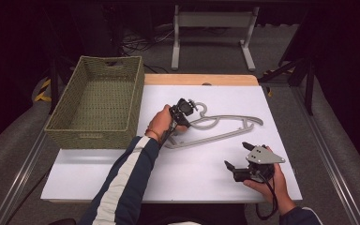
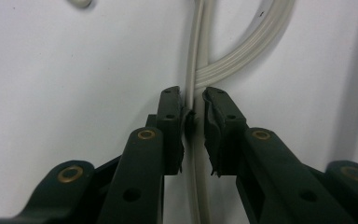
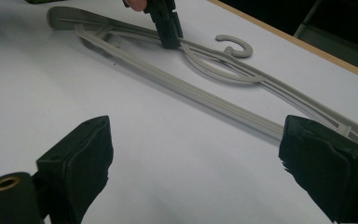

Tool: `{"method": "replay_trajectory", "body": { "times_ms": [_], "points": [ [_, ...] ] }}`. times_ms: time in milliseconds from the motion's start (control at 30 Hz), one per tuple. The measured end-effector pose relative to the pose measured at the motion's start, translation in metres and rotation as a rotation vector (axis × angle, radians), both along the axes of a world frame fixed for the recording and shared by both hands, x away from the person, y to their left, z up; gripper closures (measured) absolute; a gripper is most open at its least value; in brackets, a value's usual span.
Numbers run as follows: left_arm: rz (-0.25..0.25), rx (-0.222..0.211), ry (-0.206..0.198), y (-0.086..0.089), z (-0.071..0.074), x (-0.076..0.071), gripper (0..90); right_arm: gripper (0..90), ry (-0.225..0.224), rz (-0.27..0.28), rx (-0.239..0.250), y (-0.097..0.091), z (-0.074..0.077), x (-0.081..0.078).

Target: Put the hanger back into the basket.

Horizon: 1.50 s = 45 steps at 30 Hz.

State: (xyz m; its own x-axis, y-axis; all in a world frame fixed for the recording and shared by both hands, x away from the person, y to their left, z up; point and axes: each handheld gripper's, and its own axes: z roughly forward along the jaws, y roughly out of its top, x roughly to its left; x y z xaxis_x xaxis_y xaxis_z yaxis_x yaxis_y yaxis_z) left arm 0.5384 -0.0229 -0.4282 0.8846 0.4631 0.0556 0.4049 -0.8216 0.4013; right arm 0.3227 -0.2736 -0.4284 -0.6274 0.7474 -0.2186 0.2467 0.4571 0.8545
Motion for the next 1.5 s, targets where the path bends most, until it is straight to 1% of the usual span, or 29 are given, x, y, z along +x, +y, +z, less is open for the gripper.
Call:
{"method": "replay_trajectory", "body": {
  "times_ms": [67,100,133,167,200,233,267,300,333,367,400,467,500,567,667,733,767,800,833,867,900,933,1000,1167,1267,1300,1367,1467,1500],
  "points": [
    [-0.002,0.005,-0.004,-0.001,0.0,-0.001,81.2,10.5,0.0,0.003,0.0,0.0,0.0,0.0],
    [0.004,0.022,-0.034,-0.003,0.0,-0.004,81.4,10.5,0.005,0.007,-0.001,0.0,0.0,0.0],
    [-0.002,0.031,-0.053,-0.004,0.0,-0.006,81.5,10.5,0.006,0.006,-0.001,0.0,0.0,0.0],
    [-0.002,0.031,-0.053,-0.004,0.0,-0.006,81.7,10.5,0.006,0.006,-0.001,0.0,0.0,0.0],
    [-0.002,0.029,-0.071,-0.003,-0.001,-0.009,81.7,10.5,0.007,0.005,0.0,0.0,0.0,0.0],
    [0.009,0.014,-0.081,-0.002,-0.003,-0.011,81.8,10.5,0.008,0.002,0.004,0.0,0.0,0.0],
    [0.007,0.011,-0.113,-0.002,-0.004,-0.015,81.8,10.5,0.009,0.0,0.011,-0.001,0.0,0.001],
    [0.007,0.011,-0.113,-0.002,-0.004,-0.015,81.8,10.5,0.009,0.0,0.011,-0.001,0.0,0.001],
    [0.005,0.016,-0.137,-0.002,-0.004,-0.017,81.8,10.5,0.008,0.0,0.012,-0.001,0.0,0.001],
    [0.016,0.015,-0.153,-0.003,-0.005,-0.02,81.9,10.5,0.007,0.0,0.01,-0.001,0.0,0.0],
    [0.014,0.012,-0.178,-0.004,-0.005,-0.022,81.9,10.6,0.008,0.001,0.008,-0.001,0.0,0.0],
    [0.04,-0.005,-0.22,-0.002,-0.004,-0.025,81.9,10.6,0.005,-0.004,0.011,-0.001,0.001,0.0],
    [0.046,-0.015,-0.233,-0.001,-0.003,-0.025,81.9,10.5,0.005,-0.004,0.014,-0.001,0.001,-0.001],
    [0.055,-0.054,-0.264,0.001,0.001,-0.027,81.9,10.5,0.004,-0.001,0.015,-0.001,0.002,-0.002],
    [0.086,-0.115,-0.32,0.006,0.01,-0.031,81.9,10.5,0.002,0.002,0.013,-0.001,0.002,-0.002],
    [0.092,-0.154,-0.355,0.01,0.019,-0.036,81.9,10.5,0.001,0.003,0.012,0.0,0.002,-0.002],
    [0.099,-0.166,-0.365,0.011,0.022,-0.038,81.9,10.5,-0.001,0.002,0.013,0.0,0.003,-0.002],
    [0.099,-0.166,-0.365,0.011,0.022,-0.038,81.9,10.5,-0.001,0.002,0.013,0.0,0.003,-0.002],
    [0.099,-0.174,-0.375,0.012,0.025,-0.04,81.9,10.4,-0.003,-0.002,0.017,0.0,0.003,-0.002],
    [0.101,-0.193,-0.4,0.014,0.032,-0.044,81.9,10.5,-0.004,-0.002,0.017,0.0,0.003,-0.002],
    [0.101,-0.193,-0.4,0.014,0.032,-0.044,81.9,10.5,-0.004,-0.002,0.017,0.0,0.003,-0.002],
    [0.099,-0.208,-0.4,0.016,0.036,-0.046,81.9,10.5,-0.004,-0.002,0.018,0.0,0.003,-0.002],
    [0.104,-0.219,-0.421,0.018,0.043,-0.05,81.9,10.5,-0.008,-0.003,0.015,0.0,0.003,-0.003],
    [0.106,-0.262,-0.442,0.027,0.059,-0.059,81.9,10.5,-0.014,-0.012,0.018,-0.003,0.003,-0.002],
    [0.108,-0.287,-0.448,0.031,0.072,-0.067,81.9,10.5,-0.011,-0.017,0.031,-0.005,0.004,-0.002],
    [0.107,-0.284,-0.452,0.033,0.076,-0.069,81.9,10.5,-0.008,-0.018,0.036,-0.005,0.004,-0.001],
    [0.105,-0.289,-0.454,0.037,0.084,-0.073,81.9,10.5,-0.01,-0.019,0.036,-0.005,0.004,-0.002],
    [0.118,-0.327,-0.45,0.046,0.1,-0.078,81.9,10.5,-0.007,-0.016,0.036,-0.005,0.004,-0.001],
    [0.118,-0.327,-0.45,0.046,0.1,-0.078,81.9,10.5,-0.004,-0.015,0.038,-0.006,0.004,-0.001]
  ]
}}
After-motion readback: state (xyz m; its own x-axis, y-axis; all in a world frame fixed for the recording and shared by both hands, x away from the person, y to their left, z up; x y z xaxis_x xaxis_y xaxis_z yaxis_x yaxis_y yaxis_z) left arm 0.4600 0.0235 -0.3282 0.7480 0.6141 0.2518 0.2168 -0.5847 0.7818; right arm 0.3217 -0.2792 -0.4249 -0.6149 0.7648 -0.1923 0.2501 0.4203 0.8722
